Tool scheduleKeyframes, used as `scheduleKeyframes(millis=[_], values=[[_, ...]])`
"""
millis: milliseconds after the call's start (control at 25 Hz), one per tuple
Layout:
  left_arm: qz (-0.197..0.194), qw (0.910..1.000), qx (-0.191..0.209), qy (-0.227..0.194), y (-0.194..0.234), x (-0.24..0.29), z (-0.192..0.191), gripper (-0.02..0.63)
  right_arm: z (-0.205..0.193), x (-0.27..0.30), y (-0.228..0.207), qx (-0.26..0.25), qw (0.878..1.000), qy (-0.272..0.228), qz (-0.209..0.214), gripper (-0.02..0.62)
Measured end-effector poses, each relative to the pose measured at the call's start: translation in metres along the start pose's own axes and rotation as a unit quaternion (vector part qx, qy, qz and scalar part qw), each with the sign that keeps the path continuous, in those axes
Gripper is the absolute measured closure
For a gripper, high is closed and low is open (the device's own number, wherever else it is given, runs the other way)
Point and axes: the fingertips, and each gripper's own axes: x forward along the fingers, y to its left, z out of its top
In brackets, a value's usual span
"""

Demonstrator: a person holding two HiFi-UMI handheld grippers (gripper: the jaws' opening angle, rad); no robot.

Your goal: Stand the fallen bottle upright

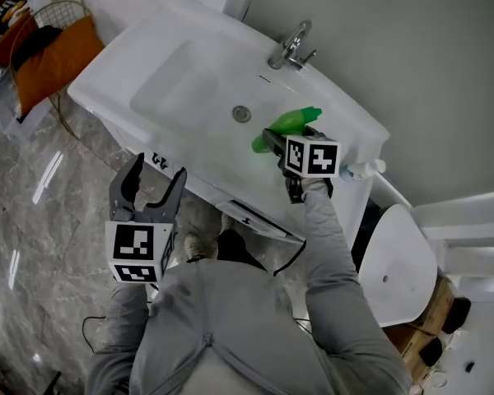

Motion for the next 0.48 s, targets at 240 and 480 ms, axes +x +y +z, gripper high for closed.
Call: scheduleKeyframes(millis=[240,480], values=[[-0.077,0.9966,0.024,-0.018,-0.050,0.030,0.018,0.252,-0.020,-0.062,-0.051,0.040,0.997,-0.022,-0.055,0.172],[-0.145,0.9885,0.038,-0.022,-0.097,0.051,0.030,0.252,-0.052,-0.119,-0.096,0.081,0.990,-0.026,-0.114,0.172]])
